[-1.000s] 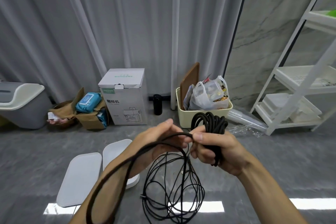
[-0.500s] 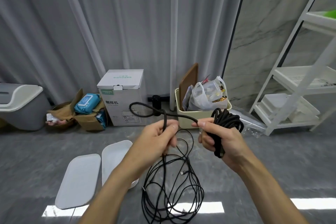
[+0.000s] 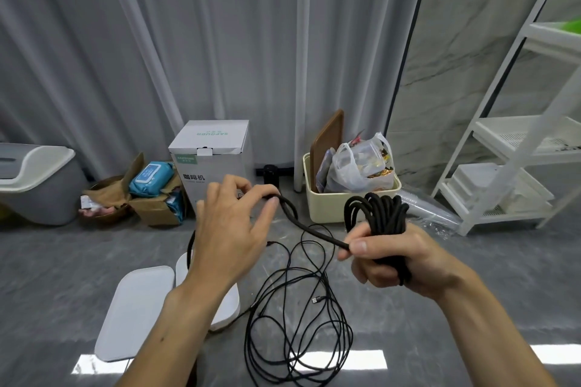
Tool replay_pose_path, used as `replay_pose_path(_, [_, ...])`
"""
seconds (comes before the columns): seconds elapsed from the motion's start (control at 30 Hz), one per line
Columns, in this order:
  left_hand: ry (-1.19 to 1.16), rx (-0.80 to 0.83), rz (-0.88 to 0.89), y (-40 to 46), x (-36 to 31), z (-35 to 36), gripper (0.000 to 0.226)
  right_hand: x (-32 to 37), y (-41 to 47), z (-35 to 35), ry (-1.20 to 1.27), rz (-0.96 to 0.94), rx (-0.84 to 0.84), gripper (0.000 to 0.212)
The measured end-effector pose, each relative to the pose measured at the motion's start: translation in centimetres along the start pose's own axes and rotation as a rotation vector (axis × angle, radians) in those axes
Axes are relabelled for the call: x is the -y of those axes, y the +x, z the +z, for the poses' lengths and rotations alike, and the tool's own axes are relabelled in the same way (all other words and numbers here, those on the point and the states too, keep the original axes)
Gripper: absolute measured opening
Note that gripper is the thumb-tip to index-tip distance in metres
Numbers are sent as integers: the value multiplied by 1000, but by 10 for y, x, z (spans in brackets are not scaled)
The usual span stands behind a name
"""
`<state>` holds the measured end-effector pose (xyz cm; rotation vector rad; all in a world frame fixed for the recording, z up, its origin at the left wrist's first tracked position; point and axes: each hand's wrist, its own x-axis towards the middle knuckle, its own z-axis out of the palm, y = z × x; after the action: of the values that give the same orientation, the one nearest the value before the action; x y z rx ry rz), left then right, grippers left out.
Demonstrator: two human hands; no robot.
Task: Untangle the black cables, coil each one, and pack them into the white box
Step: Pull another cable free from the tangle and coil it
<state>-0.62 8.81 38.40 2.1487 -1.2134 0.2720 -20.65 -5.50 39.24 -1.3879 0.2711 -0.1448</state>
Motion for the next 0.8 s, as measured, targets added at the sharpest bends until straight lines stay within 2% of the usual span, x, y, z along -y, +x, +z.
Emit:
replay_pose_path(0.1, [16,38,0,-2,-2,-4,17,2,-3,0,83,-57,116,37])
replay_pose_path(0.2, [-93,105,8,-1,-1,-4,12,0,1,-1,247,-195,248,23])
replay_pose_path(0.3, [-339,254,-49,-2,-2,0,14,-2,8,-1,401,-322,389,21])
replay_pose_path(0.47, [-808,408,-241,-4,-6,5,13,-2,13,-1,513,-401,391,27])
replay_pose_path(0.53, [-919,464,-217,-6,-11,3,13,-1,14,-2,554,-399,392,29])
replay_pose_path(0.63, [-1096,569,-132,-11,-22,-3,25,-1,15,1,567,-377,307,25])
replay_pose_path(0.73, [-1269,607,-188,-15,-32,-5,21,2,13,8,501,-358,3,20])
replay_pose_path(0.8, [-1322,578,-246,-16,-38,-5,27,5,14,13,507,-347,-152,19])
